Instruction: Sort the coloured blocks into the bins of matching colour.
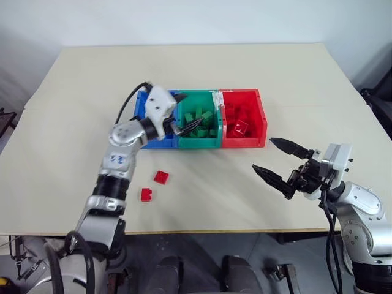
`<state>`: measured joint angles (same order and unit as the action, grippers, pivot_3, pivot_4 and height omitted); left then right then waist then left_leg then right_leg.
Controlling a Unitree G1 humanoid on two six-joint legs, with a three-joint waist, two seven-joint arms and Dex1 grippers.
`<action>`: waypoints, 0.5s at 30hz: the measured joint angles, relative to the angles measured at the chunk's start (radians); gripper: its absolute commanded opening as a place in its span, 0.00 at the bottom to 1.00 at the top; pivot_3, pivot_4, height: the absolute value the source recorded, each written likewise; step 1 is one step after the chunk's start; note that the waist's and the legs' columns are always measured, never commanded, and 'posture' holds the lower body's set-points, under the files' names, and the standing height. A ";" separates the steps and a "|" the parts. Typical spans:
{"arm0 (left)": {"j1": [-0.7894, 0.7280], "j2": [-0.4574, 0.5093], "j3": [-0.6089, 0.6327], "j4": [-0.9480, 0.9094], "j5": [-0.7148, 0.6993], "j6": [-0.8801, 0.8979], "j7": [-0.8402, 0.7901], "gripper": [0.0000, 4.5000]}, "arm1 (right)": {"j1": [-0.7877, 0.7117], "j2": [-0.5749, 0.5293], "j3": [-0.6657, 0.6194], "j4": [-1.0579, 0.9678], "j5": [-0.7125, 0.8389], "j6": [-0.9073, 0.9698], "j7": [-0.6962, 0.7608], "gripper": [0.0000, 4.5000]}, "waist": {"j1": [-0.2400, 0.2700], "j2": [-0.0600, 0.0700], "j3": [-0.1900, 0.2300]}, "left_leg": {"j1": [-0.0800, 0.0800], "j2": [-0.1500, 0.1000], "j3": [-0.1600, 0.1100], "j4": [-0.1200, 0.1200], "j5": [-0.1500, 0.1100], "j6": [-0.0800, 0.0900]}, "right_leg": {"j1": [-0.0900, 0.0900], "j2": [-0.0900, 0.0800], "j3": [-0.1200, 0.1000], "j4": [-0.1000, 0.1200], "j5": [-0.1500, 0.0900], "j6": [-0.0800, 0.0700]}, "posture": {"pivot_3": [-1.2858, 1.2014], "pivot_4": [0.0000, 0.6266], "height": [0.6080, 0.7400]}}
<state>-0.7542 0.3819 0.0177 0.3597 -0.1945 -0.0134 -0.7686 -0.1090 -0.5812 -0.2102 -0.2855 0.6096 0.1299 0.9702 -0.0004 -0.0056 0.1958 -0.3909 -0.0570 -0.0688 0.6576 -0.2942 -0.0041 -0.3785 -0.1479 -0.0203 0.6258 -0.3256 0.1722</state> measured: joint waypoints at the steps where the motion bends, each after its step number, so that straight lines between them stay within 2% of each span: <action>1: 0.055 0.038 0.018 -0.046 -0.017 0.012 -0.023 0.94 | -0.004 -0.009 0.011 0.012 -0.006 -0.005 0.028 1.00 | -0.004 0.000 0.000 | 0.001 0.000 0.000 -0.001 0.000 0.000 | 0.000 0.000 0.000 0.000 0.000 0.000 | 0.52 0.24 1.00; 6: 0.324 0.178 0.146 -0.249 -0.141 0.098 -0.107 0.97 | -0.038 -0.032 0.055 0.084 -0.031 -0.031 0.136 1.00 | -0.004 0.000 0.000 | 0.001 0.003 -0.001 -0.002 0.000 0.000 | 0.000 -0.001 0.001 0.000 0.000 0.000 | 0.52 0.24 1.00; 9: 0.577 0.252 0.302 -0.396 -0.228 0.144 -0.120 0.97 | -0.090 -0.038 0.088 0.138 -0.039 -0.047 0.204 1.00 | -0.004 0.000 0.000 | 0.002 0.004 -0.001 -0.002 -0.002 0.000 | 0.000 -0.001 0.002 -0.001 0.000 -0.001 | 0.52 0.24 1.00; 15: 0.822 0.272 0.496 -0.458 -0.253 0.145 -0.103 0.97 | -0.151 -0.043 0.130 0.227 -0.054 -0.075 0.308 1.00 | 0.019 0.000 0.000 | 0.002 0.004 -0.002 0.000 -0.002 0.000 | 0.002 -0.002 0.001 -0.006 0.000 -0.001 | 0.52 0.24 1.00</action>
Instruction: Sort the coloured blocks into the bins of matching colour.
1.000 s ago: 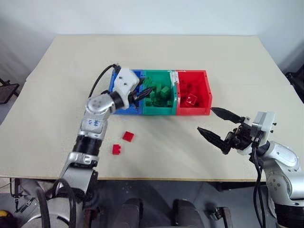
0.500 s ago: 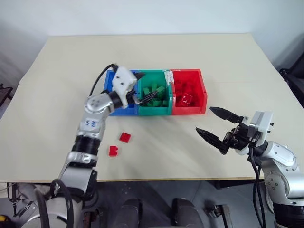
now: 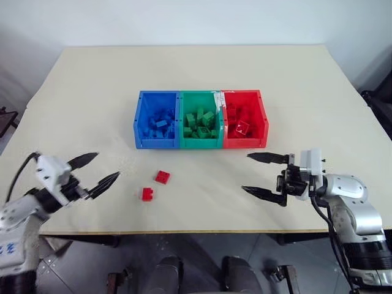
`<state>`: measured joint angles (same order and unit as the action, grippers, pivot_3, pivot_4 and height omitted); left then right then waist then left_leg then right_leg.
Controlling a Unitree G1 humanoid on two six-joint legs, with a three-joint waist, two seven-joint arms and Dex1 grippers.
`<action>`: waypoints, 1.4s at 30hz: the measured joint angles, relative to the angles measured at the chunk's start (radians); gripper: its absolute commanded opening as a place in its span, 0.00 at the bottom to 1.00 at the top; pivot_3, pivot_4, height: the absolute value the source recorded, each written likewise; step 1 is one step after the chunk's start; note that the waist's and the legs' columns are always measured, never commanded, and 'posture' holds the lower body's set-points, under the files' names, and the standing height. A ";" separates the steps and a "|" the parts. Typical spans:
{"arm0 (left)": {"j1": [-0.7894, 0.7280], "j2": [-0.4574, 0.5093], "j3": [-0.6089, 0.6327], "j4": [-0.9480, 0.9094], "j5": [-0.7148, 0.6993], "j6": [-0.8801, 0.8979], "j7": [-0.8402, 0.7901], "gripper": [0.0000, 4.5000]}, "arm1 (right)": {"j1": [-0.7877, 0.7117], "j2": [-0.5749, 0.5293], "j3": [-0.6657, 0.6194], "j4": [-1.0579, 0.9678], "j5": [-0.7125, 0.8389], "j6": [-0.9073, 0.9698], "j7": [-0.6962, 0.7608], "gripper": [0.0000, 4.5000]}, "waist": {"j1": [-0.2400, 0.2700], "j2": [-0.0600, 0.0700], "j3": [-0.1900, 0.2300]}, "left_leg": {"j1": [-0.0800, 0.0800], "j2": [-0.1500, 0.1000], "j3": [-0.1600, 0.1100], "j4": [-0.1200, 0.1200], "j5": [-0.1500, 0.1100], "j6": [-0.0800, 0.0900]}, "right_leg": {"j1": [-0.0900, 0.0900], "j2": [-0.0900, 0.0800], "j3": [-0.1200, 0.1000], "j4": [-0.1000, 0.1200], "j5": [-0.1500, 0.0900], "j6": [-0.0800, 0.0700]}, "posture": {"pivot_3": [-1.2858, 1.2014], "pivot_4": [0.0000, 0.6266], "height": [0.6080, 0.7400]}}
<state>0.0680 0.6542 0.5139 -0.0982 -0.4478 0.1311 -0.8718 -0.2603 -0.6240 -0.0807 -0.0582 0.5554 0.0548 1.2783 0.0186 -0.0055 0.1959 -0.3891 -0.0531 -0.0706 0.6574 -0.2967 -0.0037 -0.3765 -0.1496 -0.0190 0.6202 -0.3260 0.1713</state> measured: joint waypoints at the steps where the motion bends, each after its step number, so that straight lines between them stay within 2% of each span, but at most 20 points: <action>1: 0.019 0.000 0.012 -0.012 -0.006 0.003 0.004 0.97 | -0.012 0.000 0.002 0.014 -0.003 -0.007 0.011 1.00 | 0.002 0.000 0.000 | 0.000 0.000 0.000 0.000 0.000 0.000 | 0.000 0.000 0.000 0.000 0.000 0.000 | 0.52 0.24 1.00; 4: 0.054 0.008 0.030 -0.057 -0.033 0.041 0.005 0.97 | -0.047 0.000 0.003 0.051 -0.008 -0.015 0.031 1.00 | 0.005 0.000 0.000 | 0.000 0.000 0.000 0.001 0.000 -0.001 | 0.000 0.000 0.000 0.000 0.000 0.000 | 0.52 0.24 1.00; 8: 0.063 0.036 -0.014 -0.146 -0.060 0.124 -0.001 0.97 | -0.057 0.000 0.004 0.086 -0.021 -0.026 0.049 1.00 | 0.003 0.000 0.000 | 0.000 0.000 0.000 0.000 -0.001 -0.001 | 0.000 0.000 0.000 0.000 0.000 -0.001 | 0.52 0.24 1.00; 12: 0.025 0.117 -0.148 -0.302 -0.103 0.346 0.036 0.97 | -0.056 -0.004 -0.001 0.114 -0.030 -0.034 0.059 1.00 | 0.002 0.000 0.000 | 0.000 0.001 0.000 -0.001 -0.001 -0.001 | -0.001 0.000 0.001 0.001 0.000 -0.001 | 0.52 0.24 1.00; 16: -0.060 0.131 -0.230 -0.407 -0.099 0.538 0.178 0.97 | -0.034 -0.023 -0.012 0.120 -0.035 -0.035 0.061 1.00 | 0.001 0.000 0.000 | 0.000 0.001 0.000 -0.002 -0.001 -0.001 | -0.001 0.001 0.001 0.002 0.000 -0.001 | 0.52 0.24 1.00; 19: -0.146 0.085 -0.275 -0.460 -0.103 0.713 0.329 0.97 | -0.011 -0.027 -0.017 0.116 -0.037 -0.036 0.059 1.00 | 0.001 0.000 0.000 | 0.000 0.001 0.001 -0.002 -0.001 -0.001 | -0.001 0.001 0.001 0.003 0.000 -0.001 | 0.52 0.24 1.00; 24: -0.225 0.034 -0.366 -0.485 -0.100 0.887 0.456 0.97 | 0.022 -0.029 -0.027 0.093 -0.036 -0.036 0.048 1.00 | 0.000 0.000 0.000 | 0.000 -0.002 0.001 -0.002 0.000 -0.001 | -0.001 0.002 0.001 0.003 0.000 -0.001 | 0.52 0.24 1.00; 29: -0.267 -0.022 -0.412 -0.484 -0.094 0.958 0.523 0.97 | 0.047 -0.034 -0.045 0.055 -0.033 -0.032 0.044 1.00 | 0.003 0.000 0.000 | 0.000 -0.003 0.001 -0.002 0.000 -0.001 | -0.001 0.002 0.001 0.002 0.000 -0.001 | 0.52 0.24 1.00; 33: -0.291 -0.098 -0.496 -0.475 -0.051 0.987 0.596 0.97 | 0.064 -0.041 -0.049 0.027 -0.026 -0.026 0.038 1.00 | 0.005 0.000 0.000 | 0.000 -0.003 0.001 -0.002 0.000 -0.001 | -0.001 0.002 0.001 0.001 0.000 -0.001 | 0.52 0.24 1.00; 39: -0.345 -0.135 -0.564 -0.463 0.009 1.036 0.659 0.97 | 0.093 -0.042 -0.049 -0.008 -0.019 -0.008 0.019 1.00 | 0.007 0.000 0.000 | 0.000 -0.004 0.001 0.000 0.000 -0.002 | 0.000 0.001 0.001 0.001 0.000 -0.001 | 0.52 0.24 1.00; 42: -0.362 -0.140 -0.573 -0.449 0.024 1.047 0.662 0.85 | 0.102 -0.042 -0.050 -0.025 -0.016 -0.007 0.011 1.00 | 0.009 0.000 0.000 | 0.000 -0.004 0.001 0.001 0.000 -0.002 | 0.000 0.001 0.001 0.001 0.000 -0.001 | 0.52 0.24 1.00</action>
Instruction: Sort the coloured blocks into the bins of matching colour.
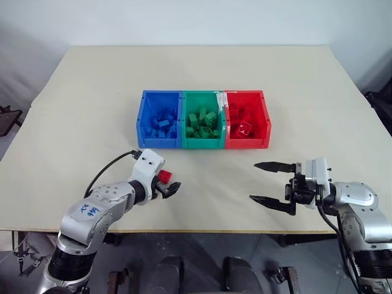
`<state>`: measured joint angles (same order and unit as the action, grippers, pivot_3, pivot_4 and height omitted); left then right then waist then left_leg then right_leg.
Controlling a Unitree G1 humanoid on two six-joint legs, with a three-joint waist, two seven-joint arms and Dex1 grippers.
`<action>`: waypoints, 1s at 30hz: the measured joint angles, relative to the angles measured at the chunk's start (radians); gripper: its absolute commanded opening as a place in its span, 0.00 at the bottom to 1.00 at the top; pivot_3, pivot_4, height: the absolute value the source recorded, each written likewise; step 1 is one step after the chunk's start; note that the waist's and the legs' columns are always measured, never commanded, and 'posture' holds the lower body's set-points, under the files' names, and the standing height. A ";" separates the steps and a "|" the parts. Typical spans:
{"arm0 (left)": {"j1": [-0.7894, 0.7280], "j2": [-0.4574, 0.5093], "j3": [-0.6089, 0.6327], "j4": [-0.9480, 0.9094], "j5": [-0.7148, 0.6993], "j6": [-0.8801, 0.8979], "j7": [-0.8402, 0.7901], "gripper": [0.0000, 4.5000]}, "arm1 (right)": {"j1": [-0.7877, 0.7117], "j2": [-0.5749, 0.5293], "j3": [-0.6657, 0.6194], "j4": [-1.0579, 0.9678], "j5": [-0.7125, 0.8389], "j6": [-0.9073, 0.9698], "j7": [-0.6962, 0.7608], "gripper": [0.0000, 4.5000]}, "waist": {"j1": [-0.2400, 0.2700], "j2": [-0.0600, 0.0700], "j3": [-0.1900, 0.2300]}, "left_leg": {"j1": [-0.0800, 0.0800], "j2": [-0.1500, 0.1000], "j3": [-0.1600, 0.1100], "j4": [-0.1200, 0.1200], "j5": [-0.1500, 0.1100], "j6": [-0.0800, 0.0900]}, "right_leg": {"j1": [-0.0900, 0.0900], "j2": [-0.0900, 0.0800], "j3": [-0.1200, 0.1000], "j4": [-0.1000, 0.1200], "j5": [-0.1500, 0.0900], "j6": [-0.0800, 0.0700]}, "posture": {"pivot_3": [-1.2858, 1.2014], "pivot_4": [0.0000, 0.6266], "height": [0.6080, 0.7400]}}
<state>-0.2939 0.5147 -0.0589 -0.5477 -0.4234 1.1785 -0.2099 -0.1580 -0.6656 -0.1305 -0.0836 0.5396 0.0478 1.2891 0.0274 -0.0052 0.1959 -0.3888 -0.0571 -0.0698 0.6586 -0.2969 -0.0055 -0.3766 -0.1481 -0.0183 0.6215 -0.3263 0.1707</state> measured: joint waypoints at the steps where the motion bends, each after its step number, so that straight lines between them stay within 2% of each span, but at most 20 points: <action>1: -0.004 0.004 0.000 0.004 0.004 0.003 0.000 0.78 | 0.008 0.000 0.000 -0.005 0.001 0.000 -0.005 1.00 | 0.000 0.000 0.000 | 0.000 0.000 0.000 0.000 0.000 0.000 | 0.000 0.000 0.000 0.000 0.000 0.000 | 0.52 0.24 1.00; 8: -0.006 0.066 0.008 0.005 0.019 0.013 -0.029 0.32 | 0.026 0.000 -0.006 -0.015 0.002 0.000 -0.021 1.00 | -0.006 0.000 0.000 | 0.000 0.000 0.000 -0.002 0.000 0.000 | 0.000 0.000 0.000 0.000 0.000 0.000 | 0.52 0.24 1.00; 12: -0.004 0.100 0.007 0.010 0.021 0.001 -0.073 0.32 | 0.025 0.000 -0.006 -0.016 0.002 0.000 -0.028 1.00 | -0.005 0.000 0.000 | 0.001 0.000 0.000 -0.002 0.000 0.000 | 0.000 0.000 0.000 -0.001 0.000 0.000 | 0.52 0.24 1.00; 15: 0.011 0.093 0.014 0.051 0.022 -0.088 -0.121 0.32 | 0.025 0.000 -0.006 -0.016 0.002 0.000 -0.032 1.00 | -0.004 0.000 0.000 | 0.001 0.000 0.000 -0.002 0.000 0.000 | 0.000 0.000 0.000 -0.001 0.000 0.000 | 0.52 0.24 1.00; 19: 0.044 0.066 0.043 0.111 -0.007 -0.293 -0.258 0.32 | 0.023 0.000 -0.016 -0.016 0.002 -0.005 -0.059 1.00 | 0.000 0.000 0.000 | -0.001 0.001 0.000 0.000 0.000 0.000 | 0.000 -0.001 0.000 -0.002 0.000 0.000 | 0.52 0.24 1.00; 23: 0.026 0.071 0.102 0.150 -0.031 -0.553 -0.443 0.32 | 0.064 0.001 -0.107 -0.037 0.023 -0.004 -0.121 1.00 | 0.000 0.000 0.000 | -0.001 0.001 0.000 -0.001 0.000 0.000 | 0.000 -0.001 -0.001 -0.003 0.000 0.000 | 0.52 0.24 1.00; 26: -0.040 0.047 0.106 0.229 -0.033 -0.709 -0.536 0.32 | 0.112 0.001 -0.167 -0.073 0.035 0.000 -0.173 1.00 | 0.000 0.000 0.000 | -0.001 0.000 0.001 -0.001 0.000 0.000 | 0.000 0.000 -0.001 -0.003 0.000 0.000 | 0.52 0.24 1.00; 30: -0.243 -0.048 0.053 0.448 0.027 -0.861 -0.577 0.32 | 0.193 0.009 -0.246 -0.144 0.046 0.020 -0.264 1.00 | 0.010 0.000 0.000 | -0.001 -0.001 0.000 0.001 0.000 0.001 | 0.001 -0.001 -0.002 -0.002 0.000 0.001 | 0.52 0.24 1.00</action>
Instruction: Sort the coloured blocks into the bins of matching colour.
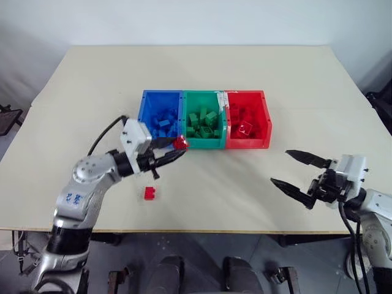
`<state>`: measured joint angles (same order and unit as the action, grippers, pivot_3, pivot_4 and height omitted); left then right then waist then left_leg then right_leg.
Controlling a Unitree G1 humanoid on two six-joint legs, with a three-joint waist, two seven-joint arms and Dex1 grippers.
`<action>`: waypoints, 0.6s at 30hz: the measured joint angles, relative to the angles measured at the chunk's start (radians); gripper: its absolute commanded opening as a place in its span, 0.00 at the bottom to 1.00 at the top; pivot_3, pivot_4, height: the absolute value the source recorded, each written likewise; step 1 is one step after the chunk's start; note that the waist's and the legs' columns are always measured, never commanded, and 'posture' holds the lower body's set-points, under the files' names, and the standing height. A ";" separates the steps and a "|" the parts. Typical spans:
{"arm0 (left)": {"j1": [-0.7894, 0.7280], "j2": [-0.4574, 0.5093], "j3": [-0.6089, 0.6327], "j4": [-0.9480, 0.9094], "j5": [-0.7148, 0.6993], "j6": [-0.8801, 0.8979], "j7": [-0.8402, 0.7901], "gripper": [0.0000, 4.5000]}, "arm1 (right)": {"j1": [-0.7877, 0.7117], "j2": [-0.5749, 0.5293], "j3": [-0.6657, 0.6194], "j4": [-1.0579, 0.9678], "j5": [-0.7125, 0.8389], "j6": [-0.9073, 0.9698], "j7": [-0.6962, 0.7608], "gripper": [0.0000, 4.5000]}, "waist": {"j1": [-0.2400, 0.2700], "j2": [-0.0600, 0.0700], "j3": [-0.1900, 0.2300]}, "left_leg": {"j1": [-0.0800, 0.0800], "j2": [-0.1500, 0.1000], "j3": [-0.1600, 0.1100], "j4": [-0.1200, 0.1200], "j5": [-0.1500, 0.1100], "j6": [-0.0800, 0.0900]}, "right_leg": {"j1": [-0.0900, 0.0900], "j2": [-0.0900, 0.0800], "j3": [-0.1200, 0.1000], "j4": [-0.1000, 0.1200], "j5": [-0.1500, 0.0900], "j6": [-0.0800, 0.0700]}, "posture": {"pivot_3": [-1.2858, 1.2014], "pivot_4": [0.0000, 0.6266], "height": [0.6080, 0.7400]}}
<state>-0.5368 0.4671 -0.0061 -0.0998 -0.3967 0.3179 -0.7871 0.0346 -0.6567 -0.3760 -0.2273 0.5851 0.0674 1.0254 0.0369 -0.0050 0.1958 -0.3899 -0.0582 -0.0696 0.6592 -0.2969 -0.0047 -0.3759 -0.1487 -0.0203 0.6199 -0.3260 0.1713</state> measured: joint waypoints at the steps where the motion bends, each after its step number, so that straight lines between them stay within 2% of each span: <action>1: -0.056 -0.032 -0.023 0.062 0.024 -0.035 -0.006 0.32 | 0.024 0.007 -0.014 -0.019 0.003 0.002 -0.021 1.00 | 0.005 0.000 0.000 | 0.000 0.000 0.000 0.000 0.000 0.000 | 0.000 0.000 0.000 0.000 0.000 0.000 | 0.52 0.24 1.00; 3: -0.163 -0.104 -0.068 0.201 0.063 -0.113 -0.025 0.32 | 0.071 0.017 -0.038 -0.058 0.009 0.005 -0.055 1.00 | 0.007 0.000 0.000 | -0.001 0.000 0.002 0.000 0.000 0.001 | 0.000 0.000 0.000 0.001 0.001 0.002 | 0.52 0.24 1.00; 6: -0.371 -0.253 -0.091 0.517 0.102 -0.249 -0.049 0.32 | 0.131 0.044 -0.064 -0.115 0.009 0.009 -0.109 1.00 | 0.014 -0.001 0.001 | -0.005 -0.001 0.007 0.003 0.000 0.002 | -0.001 0.001 -0.002 0.001 0.001 0.003 | 0.52 0.24 1.00; 9: -0.536 -0.333 -0.112 0.803 0.172 -0.412 -0.059 0.32 | 0.160 0.056 -0.071 -0.168 0.009 0.016 -0.155 1.00 | 0.007 -0.002 0.001 | -0.004 -0.001 0.011 0.003 -0.001 0.004 | -0.001 0.001 -0.001 0.000 0.002 0.003 | 0.52 0.24 1.00; 13: -0.674 -0.399 -0.125 1.116 0.277 -0.541 0.039 0.32 | 0.196 0.083 -0.071 -0.220 0.008 0.020 -0.205 1.00 | -0.005 -0.003 0.002 | -0.004 0.000 0.011 0.002 -0.001 0.004 | -0.001 0.000 -0.001 0.000 0.002 0.003 | 0.52 0.24 1.00; 18: -0.731 -0.427 -0.138 1.302 0.385 -0.620 0.162 0.32 | 0.241 0.105 -0.072 -0.274 0.006 0.020 -0.254 1.00 | -0.010 -0.004 0.002 | -0.004 -0.001 0.011 0.002 -0.001 0.004 | -0.002 0.000 -0.001 0.001 0.002 0.004 | 0.52 0.24 1.00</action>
<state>-1.2679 0.0404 -0.1436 1.2023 -0.0119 -0.3024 -0.6252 0.2756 -0.5516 -0.4480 -0.5009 0.5915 0.0873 0.7716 0.0273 -0.0085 0.1978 -0.3942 -0.0587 -0.0585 0.6615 -0.2982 -0.0003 -0.3776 -0.1483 -0.0209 0.6205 -0.3244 0.1750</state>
